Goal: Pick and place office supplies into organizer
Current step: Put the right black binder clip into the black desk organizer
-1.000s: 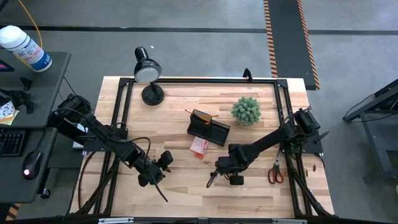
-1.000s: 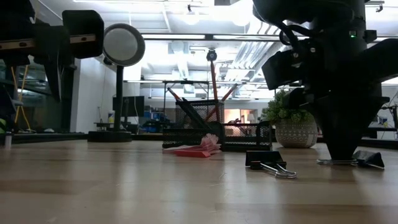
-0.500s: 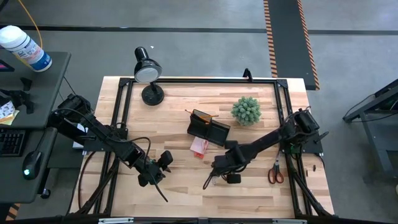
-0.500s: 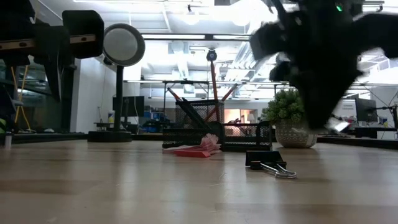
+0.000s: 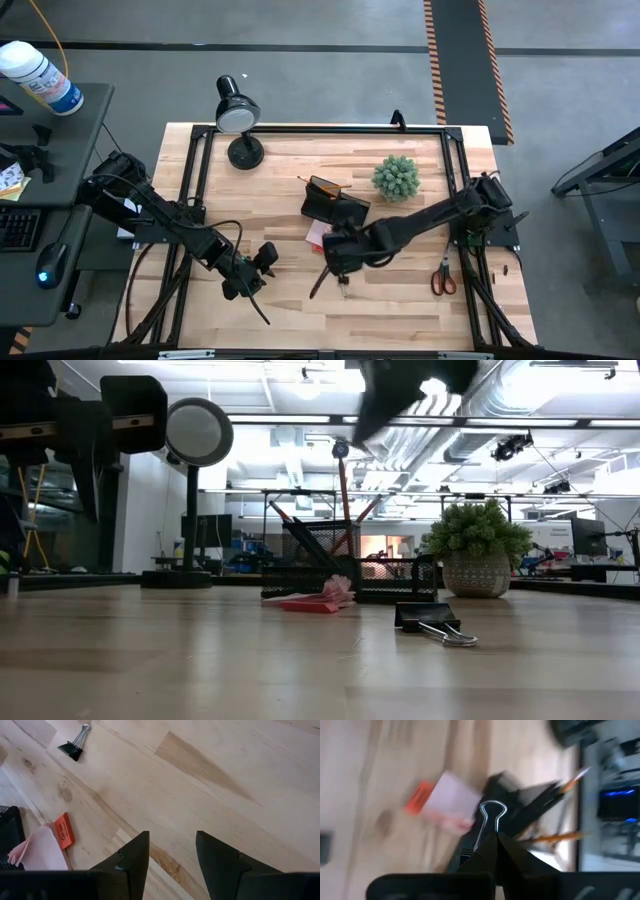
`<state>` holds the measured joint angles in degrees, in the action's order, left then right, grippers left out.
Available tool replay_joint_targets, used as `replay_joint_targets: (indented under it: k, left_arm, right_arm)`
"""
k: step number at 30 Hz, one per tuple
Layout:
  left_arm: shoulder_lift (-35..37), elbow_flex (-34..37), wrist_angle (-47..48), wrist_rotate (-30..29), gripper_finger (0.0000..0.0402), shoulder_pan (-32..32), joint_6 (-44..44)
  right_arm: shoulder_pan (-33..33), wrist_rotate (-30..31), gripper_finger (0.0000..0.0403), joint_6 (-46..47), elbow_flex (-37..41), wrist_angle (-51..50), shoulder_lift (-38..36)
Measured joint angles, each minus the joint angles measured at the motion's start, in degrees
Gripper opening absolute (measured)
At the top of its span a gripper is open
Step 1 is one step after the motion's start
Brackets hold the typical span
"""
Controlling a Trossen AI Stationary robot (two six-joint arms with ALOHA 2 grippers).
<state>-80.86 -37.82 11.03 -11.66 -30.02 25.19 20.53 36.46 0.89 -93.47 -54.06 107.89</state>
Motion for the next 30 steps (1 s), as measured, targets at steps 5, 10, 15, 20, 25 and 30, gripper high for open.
replay_joint_targets:
  k: [5, 10, 15, 20, 25, 30]
  left_arm:
    - [0.0, 0.0, 0.0, 0.0, 0.015, 0.0, 0.0]
    - [0.0, 0.0, 0.0, 0.01, 0.015, 0.0, -0.01]
    - [0.0, 0.0, 0.0, 0.0, 0.015, 0.0, 0.0]
    - [0.0, 0.0, -0.05, 0.0, 0.015, 0.0, 0.07]
    - [0.0, 0.0, -0.09, 0.0, 0.015, 0.0, 0.09]
    - [-0.02, 0.0, -0.13, 0.0, 0.015, 0.01, 0.24]
  right_arm:
    - [-2.52, 0.38, 0.0, -5.16, -2.55, 4.89, -0.02]
    - [-6.41, -3.24, 0.0, -8.47, 0.01, 15.64, -0.04]
    - [-9.88, -2.52, 0.0, -8.46, 5.63, 26.81, -0.06]
    - [-11.76, 2.2, 0.0, -7.41, 11.57, 36.59, 1.45]
    - [-11.84, 7.7, 0.0, -7.14, 14.72, 43.43, 5.34]
    - [-11.14, 11.65, 0.0, -6.48, 14.15, 43.89, 9.61]
